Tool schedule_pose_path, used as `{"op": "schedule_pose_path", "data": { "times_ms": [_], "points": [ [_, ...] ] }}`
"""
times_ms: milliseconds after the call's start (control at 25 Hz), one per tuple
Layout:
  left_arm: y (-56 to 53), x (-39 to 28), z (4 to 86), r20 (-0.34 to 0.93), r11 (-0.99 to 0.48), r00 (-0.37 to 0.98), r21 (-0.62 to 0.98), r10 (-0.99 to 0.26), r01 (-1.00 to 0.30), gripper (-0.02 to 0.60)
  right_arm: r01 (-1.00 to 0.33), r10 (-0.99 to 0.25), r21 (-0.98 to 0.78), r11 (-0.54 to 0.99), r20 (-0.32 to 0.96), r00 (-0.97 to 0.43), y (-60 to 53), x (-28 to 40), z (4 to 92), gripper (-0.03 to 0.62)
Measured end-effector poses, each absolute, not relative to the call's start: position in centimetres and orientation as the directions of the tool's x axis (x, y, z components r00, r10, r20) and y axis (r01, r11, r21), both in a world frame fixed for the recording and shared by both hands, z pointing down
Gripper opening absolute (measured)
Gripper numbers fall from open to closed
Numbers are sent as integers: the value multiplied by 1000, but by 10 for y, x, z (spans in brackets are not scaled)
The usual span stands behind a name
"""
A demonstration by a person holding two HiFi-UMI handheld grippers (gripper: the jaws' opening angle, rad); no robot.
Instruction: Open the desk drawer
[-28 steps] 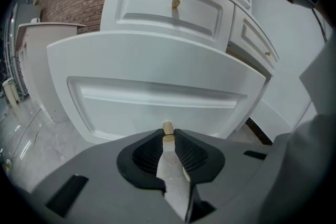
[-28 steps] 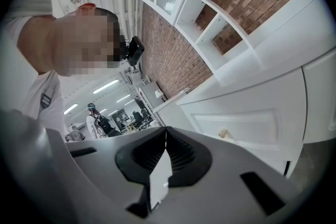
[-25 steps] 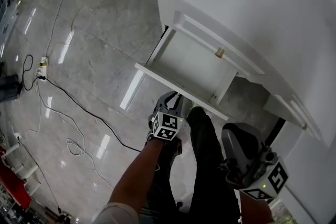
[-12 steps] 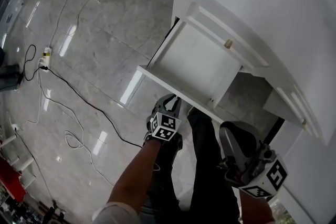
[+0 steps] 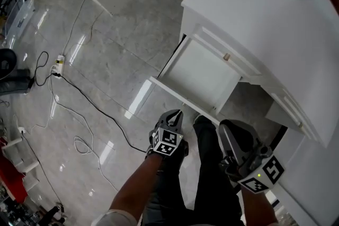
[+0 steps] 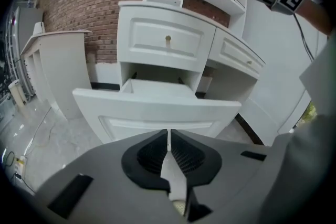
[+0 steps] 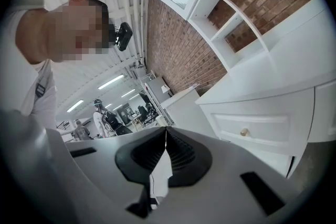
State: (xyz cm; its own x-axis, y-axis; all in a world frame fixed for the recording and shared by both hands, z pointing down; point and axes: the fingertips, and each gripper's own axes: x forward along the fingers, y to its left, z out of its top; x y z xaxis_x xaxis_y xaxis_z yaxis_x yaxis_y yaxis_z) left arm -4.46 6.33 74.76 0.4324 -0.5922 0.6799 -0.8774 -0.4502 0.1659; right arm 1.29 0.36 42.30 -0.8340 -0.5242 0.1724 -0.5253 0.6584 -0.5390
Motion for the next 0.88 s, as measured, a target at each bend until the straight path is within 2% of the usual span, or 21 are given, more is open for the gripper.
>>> {"op": "schedule_pose_path", "data": {
  "times_ms": [400,880],
  "points": [
    [61,-57,584,571,-427,433,155,-697,-891,12,-565,-537,-488,665,213,-816,7,18,367,18],
    [36,-70,358,353,-423,445,141,-823,-895,12,-573,-537,-392,720,208,-817,-1,6,282,18]
  ]
}}
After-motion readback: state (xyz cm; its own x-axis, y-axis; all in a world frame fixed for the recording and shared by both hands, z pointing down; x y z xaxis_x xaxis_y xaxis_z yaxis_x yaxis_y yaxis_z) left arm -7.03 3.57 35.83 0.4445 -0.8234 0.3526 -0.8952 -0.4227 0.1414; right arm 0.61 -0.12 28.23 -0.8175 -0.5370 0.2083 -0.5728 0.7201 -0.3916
